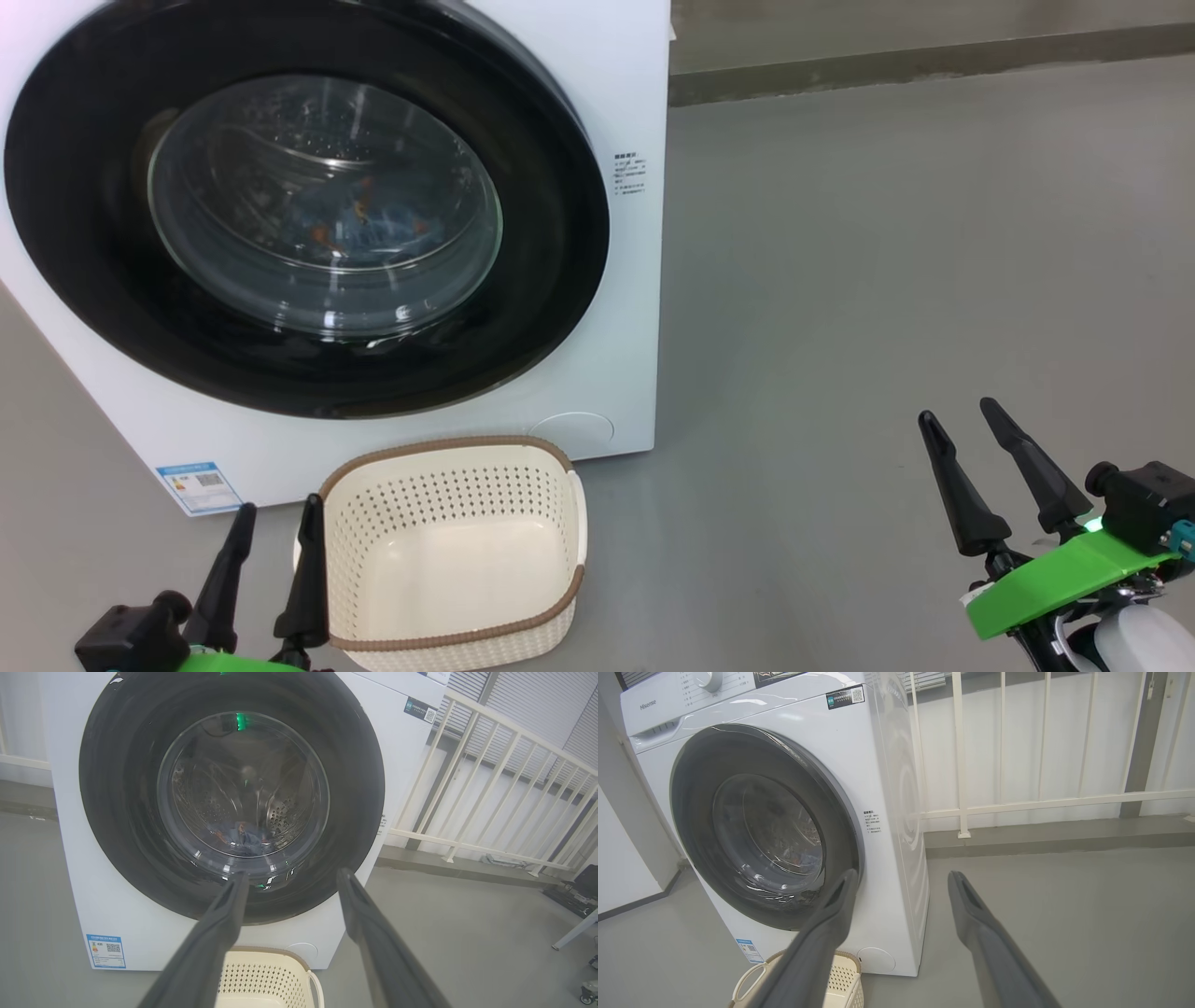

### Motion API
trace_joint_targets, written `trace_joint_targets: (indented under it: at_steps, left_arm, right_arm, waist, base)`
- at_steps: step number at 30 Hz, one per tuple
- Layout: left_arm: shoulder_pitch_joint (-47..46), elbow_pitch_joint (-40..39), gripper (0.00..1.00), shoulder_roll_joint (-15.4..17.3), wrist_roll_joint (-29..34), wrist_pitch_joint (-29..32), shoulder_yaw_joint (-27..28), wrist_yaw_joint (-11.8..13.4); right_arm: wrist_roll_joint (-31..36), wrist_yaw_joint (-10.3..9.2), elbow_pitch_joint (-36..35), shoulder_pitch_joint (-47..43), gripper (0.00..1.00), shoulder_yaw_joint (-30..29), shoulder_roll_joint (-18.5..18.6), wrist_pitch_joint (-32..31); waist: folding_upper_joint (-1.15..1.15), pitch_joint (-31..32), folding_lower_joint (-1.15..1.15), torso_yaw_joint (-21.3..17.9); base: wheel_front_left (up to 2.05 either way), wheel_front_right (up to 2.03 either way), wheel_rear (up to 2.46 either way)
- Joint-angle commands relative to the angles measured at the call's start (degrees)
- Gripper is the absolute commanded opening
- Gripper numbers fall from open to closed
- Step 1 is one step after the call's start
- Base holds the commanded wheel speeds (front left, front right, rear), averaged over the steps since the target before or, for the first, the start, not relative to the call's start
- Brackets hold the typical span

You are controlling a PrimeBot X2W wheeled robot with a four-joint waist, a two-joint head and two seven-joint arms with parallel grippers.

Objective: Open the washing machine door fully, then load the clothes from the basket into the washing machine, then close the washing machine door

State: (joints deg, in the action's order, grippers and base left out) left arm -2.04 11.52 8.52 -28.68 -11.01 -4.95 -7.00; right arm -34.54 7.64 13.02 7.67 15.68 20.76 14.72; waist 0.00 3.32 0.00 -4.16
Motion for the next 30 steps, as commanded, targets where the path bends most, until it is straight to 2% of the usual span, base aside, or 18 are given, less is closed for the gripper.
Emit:
trace_joint_targets:
  at_steps: [1,30]
  left_arm:
    - [-0.9,-1.8,1.00,1.4,-0.1,0.1,1.7,0.2]
    - [-0.5,-2.1,1.00,2.0,0.3,-0.6,0.8,2.0]
  right_arm:
    - [1.1,-0.15,-1.6,0.2,1.00,0.0,0.7,0.3]
    - [3.8,-0.15,-0.7,-0.4,1.00,-0.9,0.9,0.3]
  waist:
    - [0.00,0.3,0.00,-0.2]
    - [0.00,0.3,0.00,1.4]
  base:
    - [0.00,0.00,0.00]
    - [0.00,0.00,0.00]
